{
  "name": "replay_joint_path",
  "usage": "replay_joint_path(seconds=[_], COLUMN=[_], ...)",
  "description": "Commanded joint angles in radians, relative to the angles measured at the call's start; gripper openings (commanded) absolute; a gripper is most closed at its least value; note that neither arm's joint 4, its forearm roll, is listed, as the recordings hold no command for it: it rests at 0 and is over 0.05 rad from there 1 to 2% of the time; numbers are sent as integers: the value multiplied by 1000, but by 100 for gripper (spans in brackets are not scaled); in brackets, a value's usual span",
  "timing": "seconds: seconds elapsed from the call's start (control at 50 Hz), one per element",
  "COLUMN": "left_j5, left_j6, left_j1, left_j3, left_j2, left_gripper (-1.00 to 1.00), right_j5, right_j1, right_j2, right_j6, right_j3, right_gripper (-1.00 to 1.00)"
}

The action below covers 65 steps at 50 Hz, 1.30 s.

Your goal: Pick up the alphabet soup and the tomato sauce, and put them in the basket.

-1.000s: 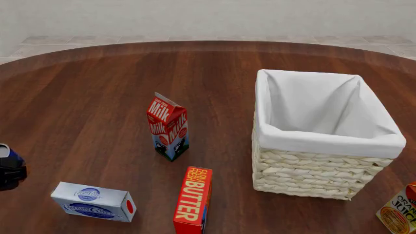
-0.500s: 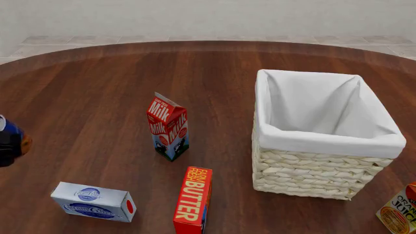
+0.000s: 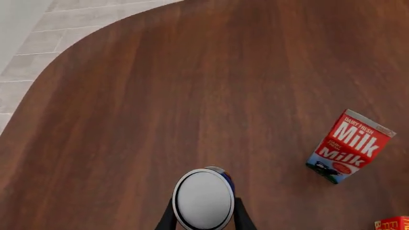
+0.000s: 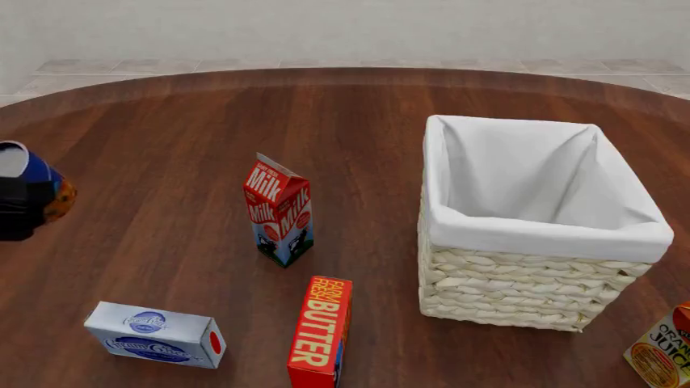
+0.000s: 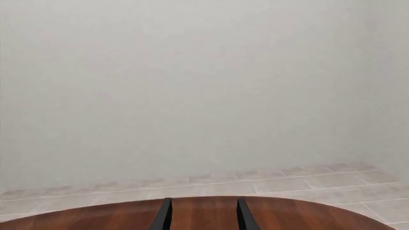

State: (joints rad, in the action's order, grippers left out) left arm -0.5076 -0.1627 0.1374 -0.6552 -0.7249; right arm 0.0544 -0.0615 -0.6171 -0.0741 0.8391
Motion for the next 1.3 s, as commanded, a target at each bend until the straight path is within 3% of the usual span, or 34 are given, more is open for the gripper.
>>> replay_joint_path(seconds=[0.02,1.3], left_j5=[2,75], left_j6=[-31,-47], left_j1=[-60,-309], left_j3=[-46,-211], left_j2=[-26,-234], left_gripper=[-100,-100], right_j5=[-6,-35], right_j1=[5,17], right_j2=[9,49], right_j6=[0,-4], right_j3=[0,12], right_gripper=[100,100])
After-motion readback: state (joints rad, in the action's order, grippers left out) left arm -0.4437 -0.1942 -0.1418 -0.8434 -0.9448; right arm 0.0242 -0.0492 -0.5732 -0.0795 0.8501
